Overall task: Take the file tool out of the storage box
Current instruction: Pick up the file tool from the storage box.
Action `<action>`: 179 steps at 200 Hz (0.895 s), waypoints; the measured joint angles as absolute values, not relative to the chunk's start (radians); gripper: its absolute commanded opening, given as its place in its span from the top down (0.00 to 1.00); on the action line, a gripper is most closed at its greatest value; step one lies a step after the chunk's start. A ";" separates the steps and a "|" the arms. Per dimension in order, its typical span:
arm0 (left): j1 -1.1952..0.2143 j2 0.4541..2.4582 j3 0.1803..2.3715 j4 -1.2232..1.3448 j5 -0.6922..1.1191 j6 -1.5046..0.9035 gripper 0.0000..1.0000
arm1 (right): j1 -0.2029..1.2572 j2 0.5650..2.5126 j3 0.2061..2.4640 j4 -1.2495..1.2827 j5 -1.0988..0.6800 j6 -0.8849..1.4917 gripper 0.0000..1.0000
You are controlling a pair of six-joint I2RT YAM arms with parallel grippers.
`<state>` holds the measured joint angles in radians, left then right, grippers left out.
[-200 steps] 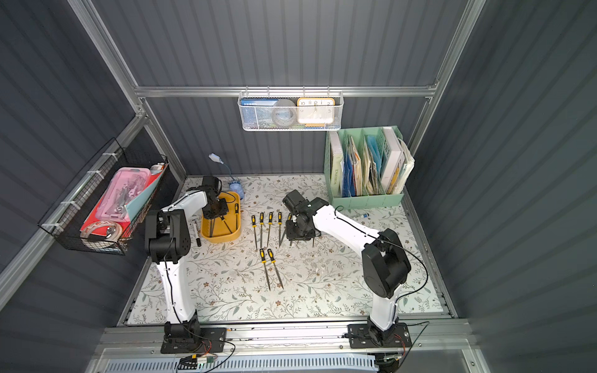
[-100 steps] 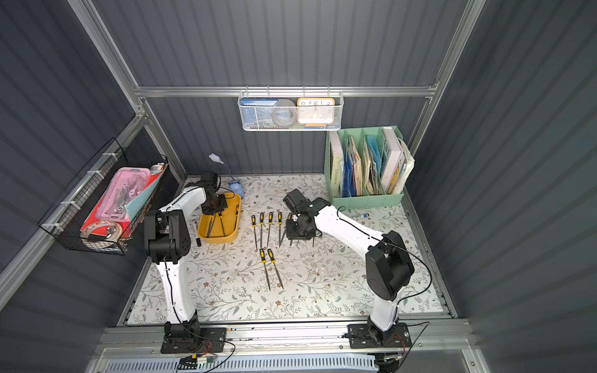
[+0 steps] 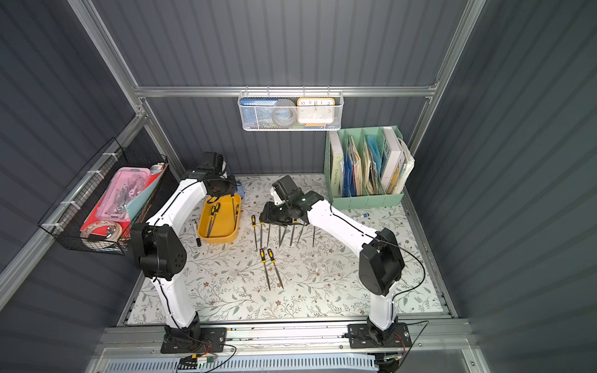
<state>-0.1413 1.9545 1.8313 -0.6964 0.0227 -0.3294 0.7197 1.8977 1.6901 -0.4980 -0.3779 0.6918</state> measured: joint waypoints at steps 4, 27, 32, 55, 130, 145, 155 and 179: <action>-0.152 1.949 1.827 -0.697 0.031 -0.334 1.00 | 0.720 1.906 1.691 -0.480 -0.390 0.702 0.57; -0.174 1.918 1.797 -0.701 0.062 -0.353 1.00 | 0.722 1.951 1.704 -0.413 -0.444 0.759 0.58; -0.173 1.912 1.790 -0.702 0.065 -0.358 1.00 | 0.723 1.959 1.708 -0.403 -0.450 0.768 0.58; -0.167 1.885 1.757 -0.707 0.076 -0.377 1.00 | 0.728 2.000 1.752 -0.379 -0.464 0.802 0.58; -0.166 1.824 1.701 -0.716 0.082 -0.408 1.00 | 0.740 2.154 1.937 -0.322 -0.474 0.872 0.58; -0.166 1.811 1.692 -0.716 0.082 -0.412 1.00 | 0.747 2.183 1.957 -0.322 -0.474 0.876 0.58; -0.166 1.806 1.691 -0.718 0.082 -0.415 1.00 | 0.752 2.196 1.961 -0.323 -0.474 0.878 0.58; -0.166 1.800 1.690 -0.719 0.082 -0.418 1.00 | 0.764 2.213 1.968 -0.333 -0.471 0.878 0.61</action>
<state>-0.1658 1.8000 1.6897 -0.7185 0.0822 -0.4175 0.7643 2.2131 1.9678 -0.3332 -0.4713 0.8783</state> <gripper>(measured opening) 0.184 0.412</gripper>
